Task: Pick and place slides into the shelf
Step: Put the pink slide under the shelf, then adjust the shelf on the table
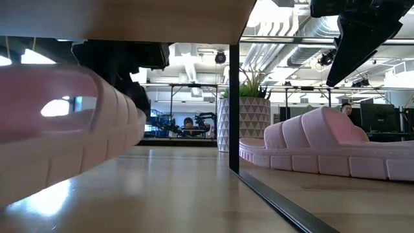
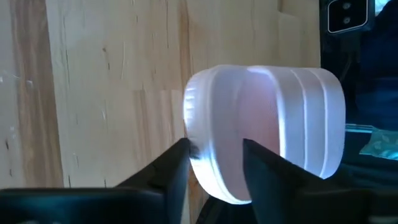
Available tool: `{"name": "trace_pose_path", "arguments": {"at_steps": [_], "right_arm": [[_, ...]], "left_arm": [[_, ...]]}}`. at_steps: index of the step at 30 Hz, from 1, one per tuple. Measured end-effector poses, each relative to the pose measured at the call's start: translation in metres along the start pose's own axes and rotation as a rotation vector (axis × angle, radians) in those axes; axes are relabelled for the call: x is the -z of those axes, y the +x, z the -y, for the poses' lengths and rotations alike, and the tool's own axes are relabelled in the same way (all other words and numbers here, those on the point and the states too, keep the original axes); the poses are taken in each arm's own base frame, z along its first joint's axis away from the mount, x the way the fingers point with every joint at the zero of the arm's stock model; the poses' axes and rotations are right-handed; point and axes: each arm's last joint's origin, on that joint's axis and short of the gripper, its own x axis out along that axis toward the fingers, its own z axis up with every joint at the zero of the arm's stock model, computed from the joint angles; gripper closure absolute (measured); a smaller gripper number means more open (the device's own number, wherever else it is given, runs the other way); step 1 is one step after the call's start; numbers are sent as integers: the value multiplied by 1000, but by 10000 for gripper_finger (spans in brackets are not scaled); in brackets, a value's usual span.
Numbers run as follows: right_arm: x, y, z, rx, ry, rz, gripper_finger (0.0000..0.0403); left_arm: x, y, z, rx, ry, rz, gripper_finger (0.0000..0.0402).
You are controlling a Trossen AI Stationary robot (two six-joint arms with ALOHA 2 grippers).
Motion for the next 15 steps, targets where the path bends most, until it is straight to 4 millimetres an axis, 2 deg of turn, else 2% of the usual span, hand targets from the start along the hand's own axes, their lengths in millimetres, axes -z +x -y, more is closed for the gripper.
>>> {"name": "trace_pose_path", "arguments": {"at_steps": [7,15], "right_arm": [[0,0,-1,-8,3,-1,211],[0,0,-1,-12,3,-5,211]], "left_arm": [[-1,0,-4,-124,4,21,191],[-1,-1,-6,-182,-7,34,151]]}}
